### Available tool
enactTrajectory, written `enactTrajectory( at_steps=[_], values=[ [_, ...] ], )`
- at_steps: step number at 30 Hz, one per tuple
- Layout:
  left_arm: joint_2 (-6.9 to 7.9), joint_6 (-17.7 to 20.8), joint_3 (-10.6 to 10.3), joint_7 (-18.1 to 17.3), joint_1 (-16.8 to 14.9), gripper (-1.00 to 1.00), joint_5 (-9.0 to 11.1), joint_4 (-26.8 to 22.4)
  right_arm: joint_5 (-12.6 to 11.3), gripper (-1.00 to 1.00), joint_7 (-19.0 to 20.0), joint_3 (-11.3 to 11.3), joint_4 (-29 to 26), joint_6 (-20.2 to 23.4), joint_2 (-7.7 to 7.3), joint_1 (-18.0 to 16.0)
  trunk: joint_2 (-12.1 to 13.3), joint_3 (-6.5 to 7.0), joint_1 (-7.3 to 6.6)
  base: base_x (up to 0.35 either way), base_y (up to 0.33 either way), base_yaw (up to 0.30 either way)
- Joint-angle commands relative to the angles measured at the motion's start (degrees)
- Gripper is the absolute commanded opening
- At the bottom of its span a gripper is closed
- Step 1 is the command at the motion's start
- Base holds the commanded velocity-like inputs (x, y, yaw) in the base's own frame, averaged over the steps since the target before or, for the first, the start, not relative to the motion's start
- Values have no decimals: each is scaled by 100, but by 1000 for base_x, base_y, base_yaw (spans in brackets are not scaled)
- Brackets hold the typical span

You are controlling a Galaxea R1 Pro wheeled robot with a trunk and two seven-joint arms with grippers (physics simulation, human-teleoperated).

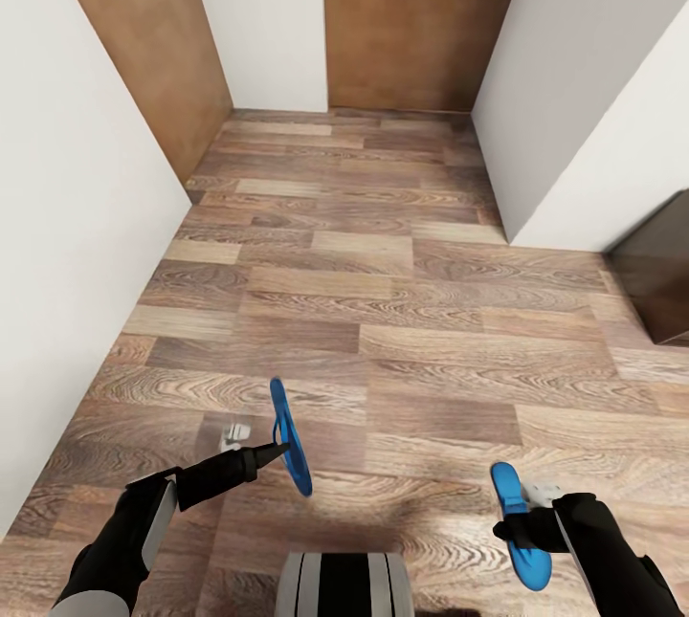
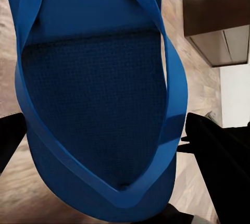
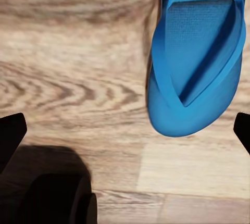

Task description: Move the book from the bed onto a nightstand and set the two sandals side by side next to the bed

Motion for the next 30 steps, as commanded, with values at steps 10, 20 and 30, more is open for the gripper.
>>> enactTrajectory(
  at_steps=[10,20,30],
  values=[
    [0,56,4,-17,-5,-100,29,0,60,100,55,-11,-15,5,0,-2,-15,-226,24,0,0,0],
    [0,51,4,-18,-3,-100,29,0,60,100,55,-11,-15,5,-5,-2,-26,-403,45,0,0,0],
    [0,49,4,-16,-4,-100,29,0,60,100,55,-11,-15,5,1,-2,-26,-403,45,0,0,0]
  ],
)
